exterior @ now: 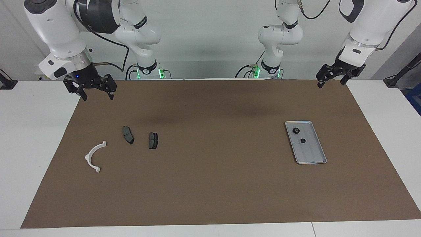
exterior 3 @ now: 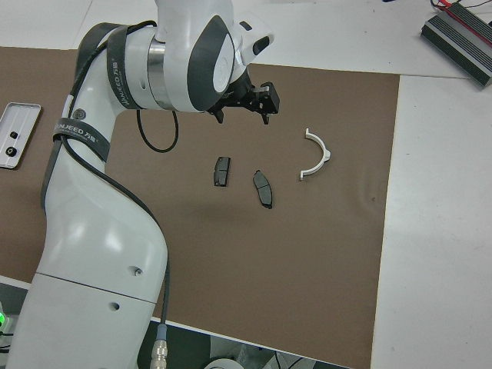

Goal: Pick bearing gear from pile to tray

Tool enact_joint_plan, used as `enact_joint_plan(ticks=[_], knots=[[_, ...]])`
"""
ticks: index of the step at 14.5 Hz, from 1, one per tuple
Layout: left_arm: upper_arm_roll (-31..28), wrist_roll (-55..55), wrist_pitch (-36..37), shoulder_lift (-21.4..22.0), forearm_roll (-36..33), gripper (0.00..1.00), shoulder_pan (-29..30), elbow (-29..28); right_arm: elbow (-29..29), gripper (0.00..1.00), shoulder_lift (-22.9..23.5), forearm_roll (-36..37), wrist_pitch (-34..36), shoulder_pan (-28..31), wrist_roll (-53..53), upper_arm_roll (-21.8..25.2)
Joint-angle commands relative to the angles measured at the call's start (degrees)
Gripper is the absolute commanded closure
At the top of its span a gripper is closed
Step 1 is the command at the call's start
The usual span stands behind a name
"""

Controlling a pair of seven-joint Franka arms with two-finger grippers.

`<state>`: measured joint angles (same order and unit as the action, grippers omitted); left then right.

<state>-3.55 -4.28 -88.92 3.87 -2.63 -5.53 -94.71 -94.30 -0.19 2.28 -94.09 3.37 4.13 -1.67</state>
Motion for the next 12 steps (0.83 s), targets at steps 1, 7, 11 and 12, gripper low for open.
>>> enact_joint_plan(ticks=[1,7,11,12], knots=[[1.5,0.7,-2.4,2.2,-1.0,0.00,1.2,-3.2,-1.7,0.00,-1.3,-1.0,-1.6,1.0,1.1,-0.4],[3.1,1.2,-5.2,-1.4,-0.4,0.00,2.5,-1.4,-1.7,0.00,-1.3,-1.0,-1.6,1.0,1.1,-0.4],[3.7,1.2,-5.6,-3.9,-0.8,0.00,3.1,0.1,-1.7,0.00,-1.3,-1.0,-1.6,1.1,1.1,-0.4],[3.7,1.1,-5.2,-3.9,-0.8,0.00,3.1,0.2,-1.7,0.00,-1.3,-1.0,-1.6,1.1,1.1,-0.4]])
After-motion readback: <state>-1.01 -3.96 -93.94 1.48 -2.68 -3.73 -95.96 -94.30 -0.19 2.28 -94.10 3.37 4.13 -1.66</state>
